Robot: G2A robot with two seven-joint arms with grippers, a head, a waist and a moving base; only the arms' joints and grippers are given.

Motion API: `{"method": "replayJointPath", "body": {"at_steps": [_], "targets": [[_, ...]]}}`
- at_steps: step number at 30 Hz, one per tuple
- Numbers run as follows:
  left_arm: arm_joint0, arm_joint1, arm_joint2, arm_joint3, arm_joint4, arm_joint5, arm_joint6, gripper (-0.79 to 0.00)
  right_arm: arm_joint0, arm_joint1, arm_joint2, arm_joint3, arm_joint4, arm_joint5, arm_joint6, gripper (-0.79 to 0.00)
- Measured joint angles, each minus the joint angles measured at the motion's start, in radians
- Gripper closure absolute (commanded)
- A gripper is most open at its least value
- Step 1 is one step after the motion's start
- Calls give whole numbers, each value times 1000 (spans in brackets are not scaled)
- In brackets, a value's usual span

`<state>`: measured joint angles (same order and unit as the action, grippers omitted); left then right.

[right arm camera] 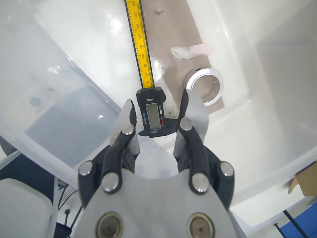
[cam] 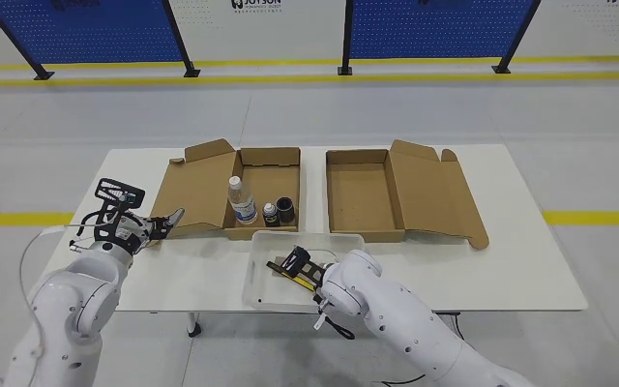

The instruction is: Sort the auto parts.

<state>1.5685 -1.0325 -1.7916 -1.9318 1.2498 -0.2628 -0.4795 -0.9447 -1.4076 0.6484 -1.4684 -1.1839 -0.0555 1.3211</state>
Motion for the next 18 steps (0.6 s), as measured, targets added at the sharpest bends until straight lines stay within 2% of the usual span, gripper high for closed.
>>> {"method": "replayJointPath", "body": {"at_steps": [18], "targets": [[0, 0, 0, 0, 0, 0, 0, -785, 25, -26, -8, 87, 34, -27, -21, -366]]}}
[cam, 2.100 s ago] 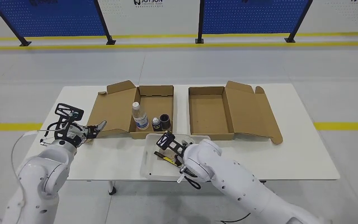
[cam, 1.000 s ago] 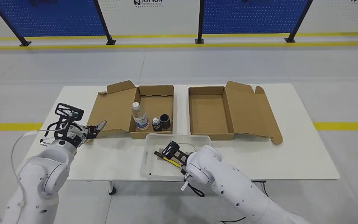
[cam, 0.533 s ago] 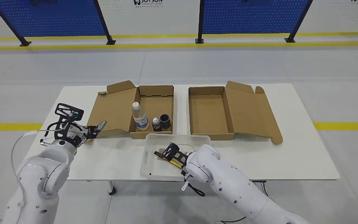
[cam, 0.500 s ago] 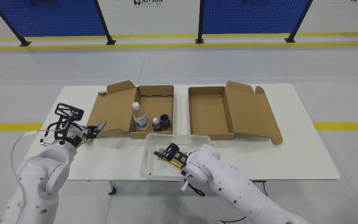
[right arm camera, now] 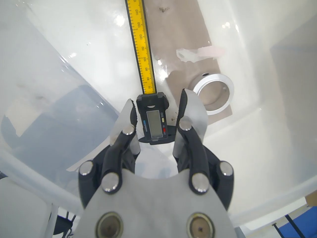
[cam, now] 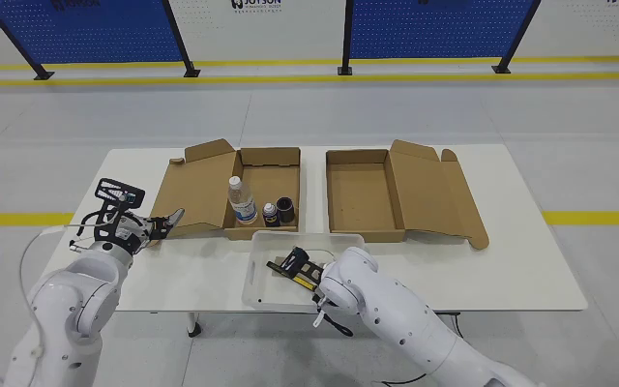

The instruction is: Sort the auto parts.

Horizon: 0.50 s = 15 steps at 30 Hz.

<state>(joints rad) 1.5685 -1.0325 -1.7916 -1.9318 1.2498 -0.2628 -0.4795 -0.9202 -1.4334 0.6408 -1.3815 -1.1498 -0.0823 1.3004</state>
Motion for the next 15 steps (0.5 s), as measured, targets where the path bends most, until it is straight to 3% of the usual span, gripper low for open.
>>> {"method": "replayJointPath", "body": {"at_steps": [15], "targets": [[0, 0, 0, 0, 0, 0, 0, -785, 18, -19, -6, 56, 23, -17, -9, -363]]}}
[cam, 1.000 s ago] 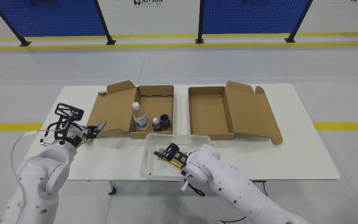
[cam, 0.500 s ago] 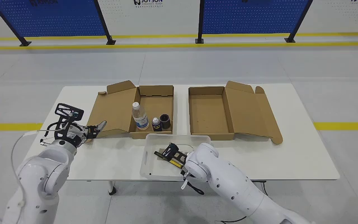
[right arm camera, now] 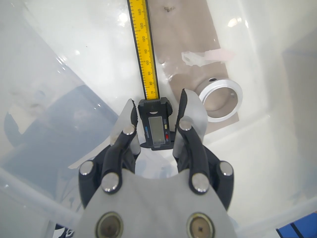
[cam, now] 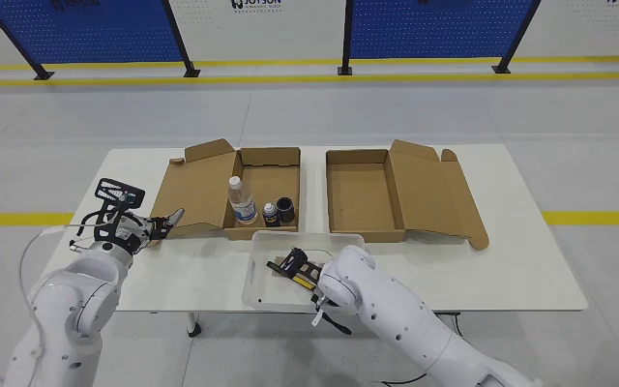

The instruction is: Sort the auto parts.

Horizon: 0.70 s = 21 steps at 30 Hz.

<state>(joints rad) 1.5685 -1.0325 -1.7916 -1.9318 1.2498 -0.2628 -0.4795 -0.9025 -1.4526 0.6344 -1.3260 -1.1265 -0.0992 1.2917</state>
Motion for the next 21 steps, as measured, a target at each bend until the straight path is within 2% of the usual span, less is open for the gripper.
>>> {"method": "replayJointPath", "body": {"at_steps": [6, 10, 15, 16, 19, 21], "targets": [[0, 0, 0, 0, 0, 0, 0, -785, 5, -6, -3, 16, 5, -7, 2, -332], [0, 0, 0, 0, 0, 0, 0, -785, 6, -10, -4, 26, 5, -7, 4, -259], [0, 0, 0, 0, 0, 0, 0, -785, 7, -13, -3, 37, 4, -10, 4, -206], [0, 0, 0, 0, 0, 0, 0, -785, 8, -13, -3, 39, 4, -11, 4, -185], [0, 0, 0, 0, 0, 0, 0, -785, 8, -15, -1, 42, 2, -11, 4, -12], [0, 0, 0, 0, 0, 0, 0, -785, 9, -15, 1, 44, 2, -12, 4, 0]]}}
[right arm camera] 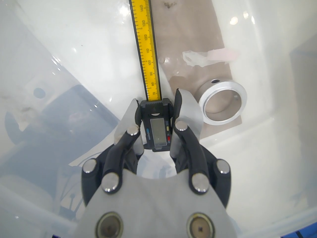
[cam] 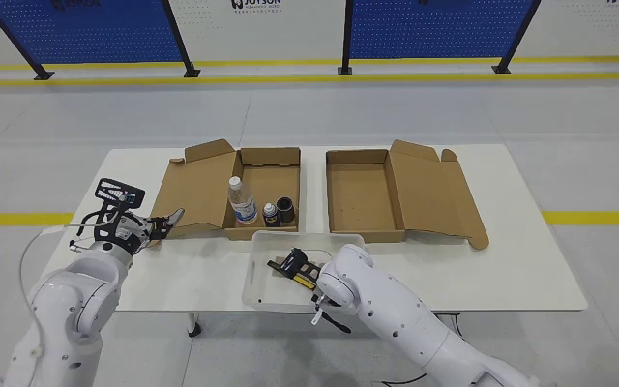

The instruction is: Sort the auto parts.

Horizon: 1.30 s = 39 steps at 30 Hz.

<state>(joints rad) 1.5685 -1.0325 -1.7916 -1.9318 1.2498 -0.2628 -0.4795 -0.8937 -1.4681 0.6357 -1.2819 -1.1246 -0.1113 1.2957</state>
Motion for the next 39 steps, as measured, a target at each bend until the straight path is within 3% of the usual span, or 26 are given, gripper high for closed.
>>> {"method": "replayJointPath", "body": {"at_steps": [22, 39], "targets": [[0, 0, 0, 0, 0, 0, 0, -785, -17, 9, 65, -108, -1, 8, 14, 0], [0, 0, 0, 0, 0, 0, 0, -785, -108, 44, 196, -297, 20, 52, 5, 0]]}}
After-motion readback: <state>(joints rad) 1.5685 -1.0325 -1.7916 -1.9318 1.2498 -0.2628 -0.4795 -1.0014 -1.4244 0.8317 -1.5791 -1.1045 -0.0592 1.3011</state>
